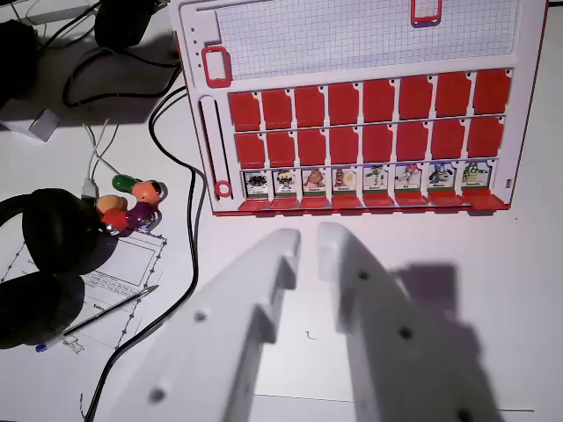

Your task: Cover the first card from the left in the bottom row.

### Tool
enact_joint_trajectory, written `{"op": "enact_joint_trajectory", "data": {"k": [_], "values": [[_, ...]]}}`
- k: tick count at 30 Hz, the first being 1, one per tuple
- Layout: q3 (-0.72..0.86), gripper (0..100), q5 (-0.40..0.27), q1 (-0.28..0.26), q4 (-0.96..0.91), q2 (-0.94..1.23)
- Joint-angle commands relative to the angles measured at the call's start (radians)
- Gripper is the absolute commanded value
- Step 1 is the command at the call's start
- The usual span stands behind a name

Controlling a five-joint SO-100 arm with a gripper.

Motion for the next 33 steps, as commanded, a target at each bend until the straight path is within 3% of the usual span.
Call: {"op": "enact_joint_trajectory", "data": {"k": [1,20,33], "values": [[-0.086,2,-0.005,0.014,-0.005,-0.012],[-0.08,2,-0.031,0.011,-0.005,-0.014],[-0.176,2,0.035,-0.037,0.038,-0.155]]}}
